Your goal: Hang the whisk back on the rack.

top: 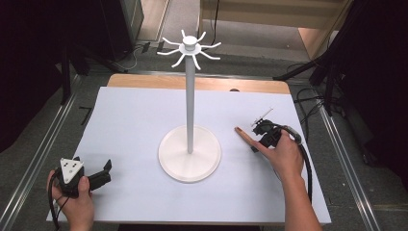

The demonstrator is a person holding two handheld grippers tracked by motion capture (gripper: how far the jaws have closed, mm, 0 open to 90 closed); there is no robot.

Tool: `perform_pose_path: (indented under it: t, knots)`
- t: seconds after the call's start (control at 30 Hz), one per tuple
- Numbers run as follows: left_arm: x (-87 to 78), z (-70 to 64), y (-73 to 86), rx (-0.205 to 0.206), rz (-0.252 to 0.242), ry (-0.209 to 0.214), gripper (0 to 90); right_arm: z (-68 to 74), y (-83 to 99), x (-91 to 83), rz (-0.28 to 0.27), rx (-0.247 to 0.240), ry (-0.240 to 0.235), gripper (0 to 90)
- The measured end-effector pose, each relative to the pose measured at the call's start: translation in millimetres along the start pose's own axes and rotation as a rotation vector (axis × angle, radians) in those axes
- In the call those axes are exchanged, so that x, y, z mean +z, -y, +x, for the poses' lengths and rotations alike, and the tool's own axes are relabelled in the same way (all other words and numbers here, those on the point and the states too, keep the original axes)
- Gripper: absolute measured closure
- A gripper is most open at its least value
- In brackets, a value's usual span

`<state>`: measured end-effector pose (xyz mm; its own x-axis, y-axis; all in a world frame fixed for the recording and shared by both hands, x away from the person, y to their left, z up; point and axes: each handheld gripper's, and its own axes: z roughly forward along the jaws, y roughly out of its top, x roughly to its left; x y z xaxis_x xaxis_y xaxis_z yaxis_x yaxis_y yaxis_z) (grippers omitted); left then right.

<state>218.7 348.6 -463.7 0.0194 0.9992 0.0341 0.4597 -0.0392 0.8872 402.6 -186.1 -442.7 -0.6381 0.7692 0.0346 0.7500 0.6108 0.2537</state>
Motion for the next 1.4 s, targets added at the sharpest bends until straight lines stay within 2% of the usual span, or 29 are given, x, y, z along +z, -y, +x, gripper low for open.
perform_pose_path:
  t: [0.1,0.2,0.3,0.4,0.5,0.63,1.2,1.4]
  knots:
    - [0.1,0.0,0.0,0.000,0.001,0.000,0.2,0.0,-2.5,3.1,0.023,0.005,-0.011,61.3]
    - [0.1,0.5,-0.2,0.000,0.004,0.003,0.2,-3.2,-5.8,4.4,0.052,0.041,-0.016,67.7]
    - [0.5,1.2,-0.2,-0.007,0.003,0.005,0.2,-4.2,-5.4,5.2,0.043,0.049,-0.013,69.3]
    - [0.6,1.3,-0.2,-0.010,0.003,0.004,0.2,0.1,-6.9,5.5,0.053,0.034,0.020,69.5]
    - [0.7,1.5,-0.2,-0.013,0.005,0.004,0.2,3.6,-10.9,6.0,0.082,0.052,0.043,69.3]
    - [0.5,1.7,-0.2,-0.011,0.005,0.007,0.2,1.5,-10.8,5.9,0.083,0.058,0.029,69.6]
    - [1.1,0.8,-0.4,-0.006,0.010,0.009,0.2,1.9,-14.1,6.5,0.105,0.059,0.033,69.7]
    - [0.9,0.9,-0.3,-0.004,0.009,0.012,0.2,5.1,-13.6,6.2,0.102,0.068,0.051,70.0]
